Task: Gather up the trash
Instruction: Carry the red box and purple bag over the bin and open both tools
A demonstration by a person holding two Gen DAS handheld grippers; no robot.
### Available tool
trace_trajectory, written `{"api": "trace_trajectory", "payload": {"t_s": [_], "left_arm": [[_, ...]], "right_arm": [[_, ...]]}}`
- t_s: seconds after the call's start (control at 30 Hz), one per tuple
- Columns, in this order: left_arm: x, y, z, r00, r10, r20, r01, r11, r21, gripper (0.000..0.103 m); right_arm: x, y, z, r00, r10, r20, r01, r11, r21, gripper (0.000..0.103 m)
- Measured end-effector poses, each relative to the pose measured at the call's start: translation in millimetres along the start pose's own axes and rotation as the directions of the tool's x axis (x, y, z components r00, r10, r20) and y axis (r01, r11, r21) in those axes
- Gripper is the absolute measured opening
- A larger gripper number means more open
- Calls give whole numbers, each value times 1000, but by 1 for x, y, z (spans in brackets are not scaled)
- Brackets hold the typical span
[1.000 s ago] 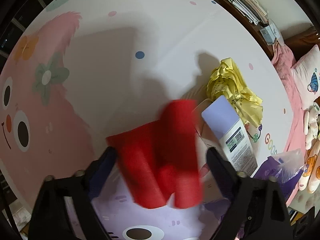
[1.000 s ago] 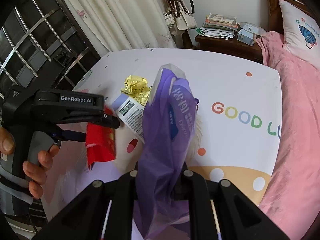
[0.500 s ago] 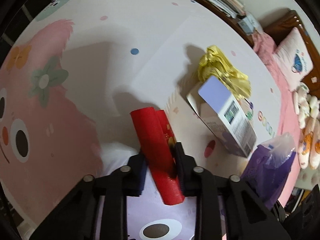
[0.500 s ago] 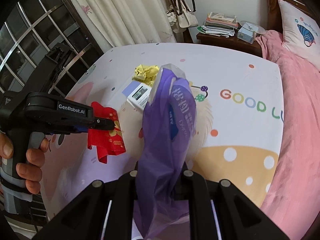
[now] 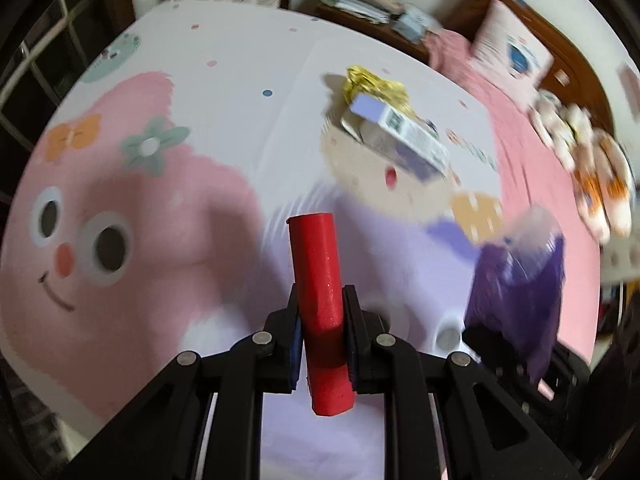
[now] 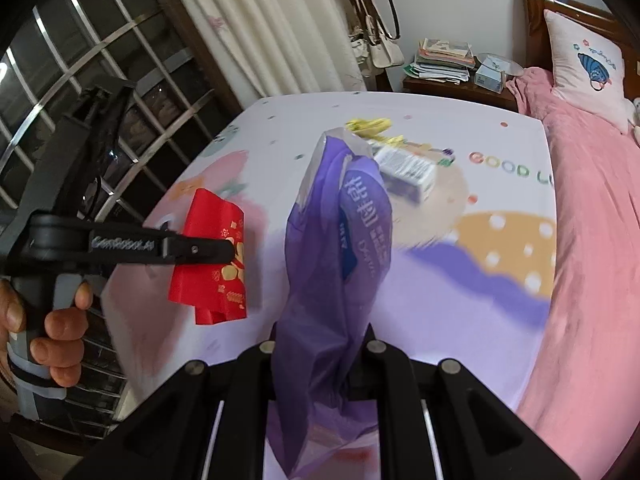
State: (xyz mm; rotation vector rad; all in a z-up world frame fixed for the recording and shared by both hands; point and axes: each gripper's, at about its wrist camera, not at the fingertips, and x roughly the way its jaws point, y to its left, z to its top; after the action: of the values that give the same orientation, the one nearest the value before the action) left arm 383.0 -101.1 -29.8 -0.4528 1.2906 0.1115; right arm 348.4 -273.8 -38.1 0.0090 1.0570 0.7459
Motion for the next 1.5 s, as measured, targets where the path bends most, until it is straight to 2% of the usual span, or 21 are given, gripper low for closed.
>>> {"api": "trace_trajectory", "payload": {"t_s": [0.17, 0.33, 0.5, 0.63, 0.87, 1.03, 1.23, 1.33, 1.37, 1.4, 1.43, 1.5], "left_arm": [[-58, 41, -83, 1000, -7, 25, 3, 987, 163, 15], [-100, 96, -165, 1000, -15, 27, 8, 966, 258, 15], [-114, 147, -236, 1000, -26, -1, 25, 956, 293, 15], [-101, 173, -280, 999, -16, -49, 30, 951, 307, 15], [-49, 203, -338, 988, -20, -152, 66, 950, 305, 16], [23, 215, -360, 981, -16, -193, 73, 955, 287, 17], [135, 242, -375, 976, -3, -220, 64, 960, 271, 18], [173, 246, -380, 977, 16, -215, 48, 956, 290, 28], [186, 248, -381, 978, 15, -210, 49, 954, 297, 38], [197, 251, -382, 979, 14, -203, 50, 951, 306, 50], [203, 251, -382, 981, 22, -194, 40, 949, 312, 55], [217, 254, -386, 984, 49, -171, 10, 944, 329, 66]], "right_arm": [[-26, 69, -56, 1000, 0, 20, 0, 1000, 29, 12], [-40, 138, -115, 1000, 0, 28, -3, 996, 92, 12], [-29, 199, -179, 1000, 5, -19, -2, 990, 143, 12], [-11, 229, -225, 997, 8, -83, 6, 985, 174, 12], [40, 243, -290, 978, 18, -207, 35, 967, 252, 12], [96, 222, -329, 968, 22, -252, 57, 952, 301, 12], [191, 170, -385, 949, 10, -315, 108, 930, 352, 15], [232, 147, -411, 943, 13, -334, 118, 922, 370, 15], [242, 142, -415, 941, 16, -337, 120, 918, 378, 16], [255, 136, -421, 938, 14, -347, 127, 915, 383, 22], [267, 130, -426, 933, 9, -359, 139, 913, 385, 27], [283, 122, -432, 932, 9, -362, 143, 909, 391, 51]]}}
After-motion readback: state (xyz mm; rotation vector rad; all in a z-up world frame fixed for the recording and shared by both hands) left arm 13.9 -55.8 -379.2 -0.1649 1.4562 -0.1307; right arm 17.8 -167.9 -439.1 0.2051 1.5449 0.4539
